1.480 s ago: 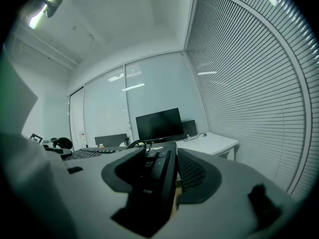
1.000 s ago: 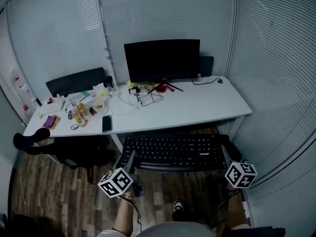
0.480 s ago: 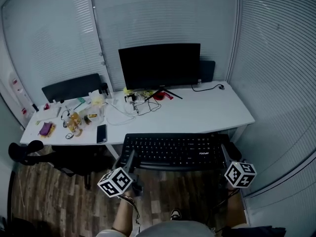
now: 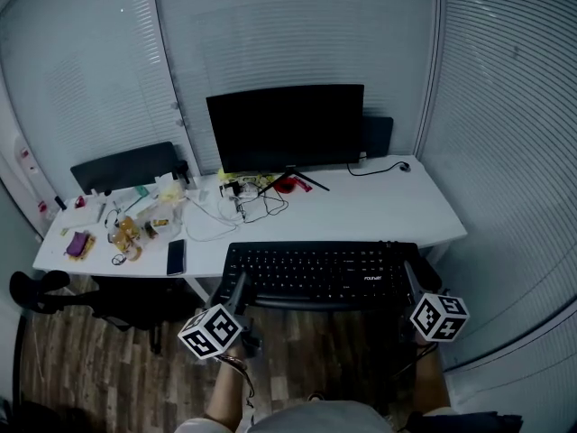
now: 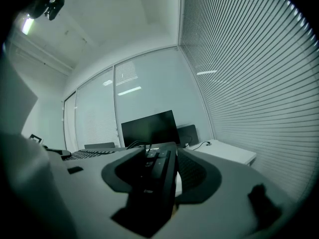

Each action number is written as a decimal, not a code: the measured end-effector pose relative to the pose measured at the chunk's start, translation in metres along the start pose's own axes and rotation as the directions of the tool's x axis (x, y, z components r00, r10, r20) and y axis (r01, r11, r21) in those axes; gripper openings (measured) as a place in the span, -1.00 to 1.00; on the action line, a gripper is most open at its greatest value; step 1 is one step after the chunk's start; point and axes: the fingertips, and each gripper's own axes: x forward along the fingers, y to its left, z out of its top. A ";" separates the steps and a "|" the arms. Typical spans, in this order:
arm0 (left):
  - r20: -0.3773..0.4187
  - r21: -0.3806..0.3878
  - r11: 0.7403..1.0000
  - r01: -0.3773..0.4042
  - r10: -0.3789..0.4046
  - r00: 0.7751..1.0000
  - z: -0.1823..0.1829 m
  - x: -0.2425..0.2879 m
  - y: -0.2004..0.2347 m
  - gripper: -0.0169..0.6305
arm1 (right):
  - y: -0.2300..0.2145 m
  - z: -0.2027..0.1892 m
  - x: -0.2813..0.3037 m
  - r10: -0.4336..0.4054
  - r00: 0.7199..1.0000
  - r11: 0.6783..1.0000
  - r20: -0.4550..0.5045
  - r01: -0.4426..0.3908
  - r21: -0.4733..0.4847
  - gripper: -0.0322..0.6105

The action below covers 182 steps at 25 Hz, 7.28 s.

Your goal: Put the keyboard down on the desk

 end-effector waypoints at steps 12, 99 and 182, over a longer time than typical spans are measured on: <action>-0.002 0.010 1.000 -0.012 0.012 1.000 -0.010 0.049 -0.022 -0.17 | -0.045 0.008 0.038 0.008 1.000 1.000 0.003 -0.008 0.022 -0.24; 0.043 -0.054 0.990 -0.131 0.133 0.990 0.035 0.365 0.044 -0.17 | -0.118 0.036 0.404 0.098 0.991 0.995 -0.092 -0.096 0.027 -0.24; -0.321 -0.106 0.905 -0.412 0.362 0.876 -0.168 0.412 0.117 -0.15 | -0.236 -0.165 0.453 0.066 0.886 0.993 -0.459 -0.012 0.119 -0.24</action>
